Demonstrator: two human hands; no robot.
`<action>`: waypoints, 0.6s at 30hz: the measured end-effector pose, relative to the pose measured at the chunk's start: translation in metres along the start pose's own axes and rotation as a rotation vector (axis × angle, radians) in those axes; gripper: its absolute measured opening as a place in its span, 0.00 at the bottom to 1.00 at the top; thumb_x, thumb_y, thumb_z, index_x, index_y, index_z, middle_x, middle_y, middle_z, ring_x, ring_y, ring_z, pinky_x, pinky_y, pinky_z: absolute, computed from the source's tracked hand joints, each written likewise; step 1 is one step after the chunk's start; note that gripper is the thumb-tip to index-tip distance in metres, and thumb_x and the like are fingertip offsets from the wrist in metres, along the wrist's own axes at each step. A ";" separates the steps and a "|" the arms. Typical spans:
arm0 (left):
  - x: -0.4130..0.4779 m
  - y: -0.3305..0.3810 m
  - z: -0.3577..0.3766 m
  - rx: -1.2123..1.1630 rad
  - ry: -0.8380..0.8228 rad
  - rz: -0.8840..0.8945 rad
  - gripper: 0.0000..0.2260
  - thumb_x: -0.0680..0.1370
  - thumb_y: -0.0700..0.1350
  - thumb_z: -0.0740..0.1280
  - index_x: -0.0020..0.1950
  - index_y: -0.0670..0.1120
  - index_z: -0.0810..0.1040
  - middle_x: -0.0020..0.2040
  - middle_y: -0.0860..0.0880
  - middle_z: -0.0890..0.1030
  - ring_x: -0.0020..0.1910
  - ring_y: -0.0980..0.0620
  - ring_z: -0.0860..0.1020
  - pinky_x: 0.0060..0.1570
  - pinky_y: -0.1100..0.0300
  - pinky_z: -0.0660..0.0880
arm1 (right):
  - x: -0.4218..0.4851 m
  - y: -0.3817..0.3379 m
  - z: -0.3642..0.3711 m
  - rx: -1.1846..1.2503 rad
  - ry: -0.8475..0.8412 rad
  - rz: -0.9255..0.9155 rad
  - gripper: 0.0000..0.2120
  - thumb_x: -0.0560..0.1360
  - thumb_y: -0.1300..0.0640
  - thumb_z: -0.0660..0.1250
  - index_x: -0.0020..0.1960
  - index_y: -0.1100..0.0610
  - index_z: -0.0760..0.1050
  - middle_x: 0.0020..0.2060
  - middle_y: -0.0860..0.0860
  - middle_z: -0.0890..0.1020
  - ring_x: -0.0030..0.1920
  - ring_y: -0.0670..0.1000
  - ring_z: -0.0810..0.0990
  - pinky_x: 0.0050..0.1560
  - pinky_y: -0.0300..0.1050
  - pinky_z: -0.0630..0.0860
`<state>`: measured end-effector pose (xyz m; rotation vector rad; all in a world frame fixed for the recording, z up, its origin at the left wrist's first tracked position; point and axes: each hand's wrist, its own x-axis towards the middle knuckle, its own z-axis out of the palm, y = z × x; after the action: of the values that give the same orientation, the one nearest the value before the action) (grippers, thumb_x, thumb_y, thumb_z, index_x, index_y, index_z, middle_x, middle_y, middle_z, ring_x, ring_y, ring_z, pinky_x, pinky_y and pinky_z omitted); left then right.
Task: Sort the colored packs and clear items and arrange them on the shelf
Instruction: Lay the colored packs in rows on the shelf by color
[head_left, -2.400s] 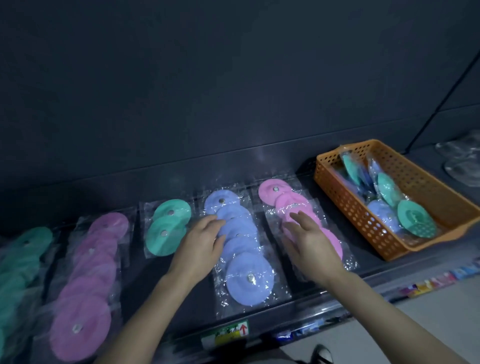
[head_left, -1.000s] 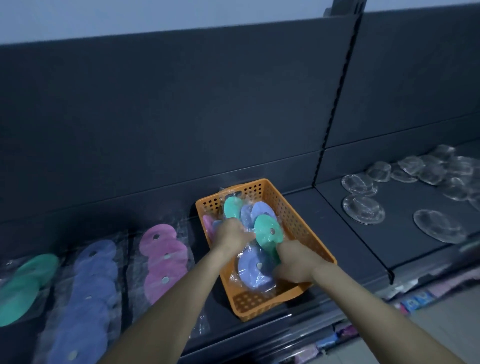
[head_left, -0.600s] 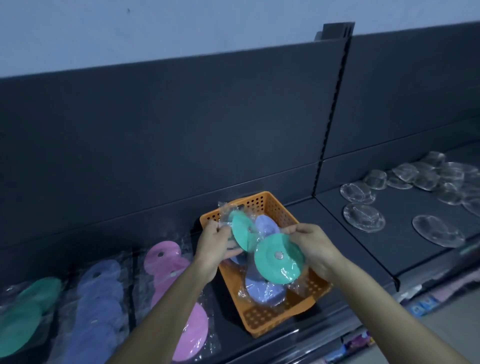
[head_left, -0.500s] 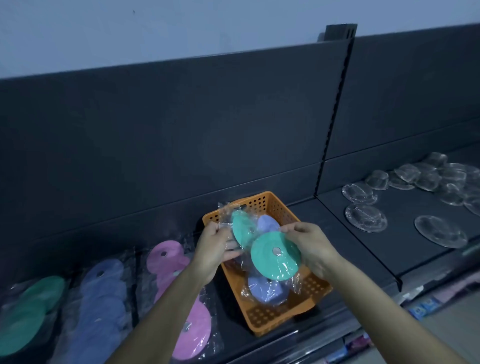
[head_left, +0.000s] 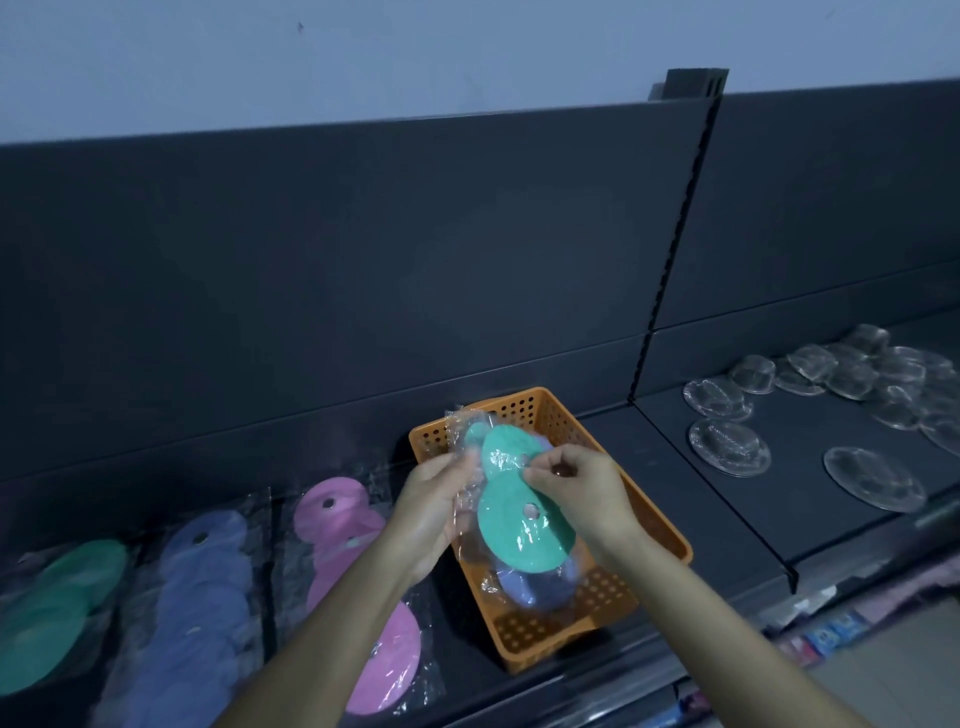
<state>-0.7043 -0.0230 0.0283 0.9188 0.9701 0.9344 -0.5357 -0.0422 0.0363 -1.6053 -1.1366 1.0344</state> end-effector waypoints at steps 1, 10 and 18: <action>0.000 -0.001 0.002 0.046 0.025 0.012 0.10 0.78 0.44 0.65 0.57 0.41 0.78 0.50 0.44 0.84 0.48 0.46 0.83 0.39 0.58 0.80 | 0.000 0.001 0.000 -0.027 -0.003 -0.024 0.04 0.71 0.59 0.73 0.39 0.57 0.79 0.40 0.48 0.82 0.43 0.48 0.82 0.40 0.41 0.80; 0.005 0.006 -0.017 0.083 0.328 0.106 0.02 0.79 0.38 0.63 0.50 0.42 0.76 0.47 0.43 0.82 0.43 0.47 0.81 0.42 0.53 0.79 | 0.015 0.021 -0.004 -0.245 -0.018 -0.130 0.11 0.73 0.63 0.68 0.34 0.51 0.77 0.32 0.45 0.80 0.34 0.45 0.78 0.38 0.42 0.76; 0.011 0.024 -0.064 0.164 0.586 0.281 0.08 0.76 0.43 0.65 0.51 0.39 0.73 0.44 0.40 0.78 0.42 0.45 0.75 0.47 0.41 0.75 | 0.038 0.022 0.017 -0.792 -0.093 -0.346 0.09 0.77 0.62 0.60 0.52 0.59 0.78 0.43 0.54 0.82 0.41 0.55 0.81 0.33 0.43 0.71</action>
<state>-0.7667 0.0074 0.0295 0.9525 1.4532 1.4242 -0.5382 -0.0064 0.0059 -1.8467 -1.9655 0.4393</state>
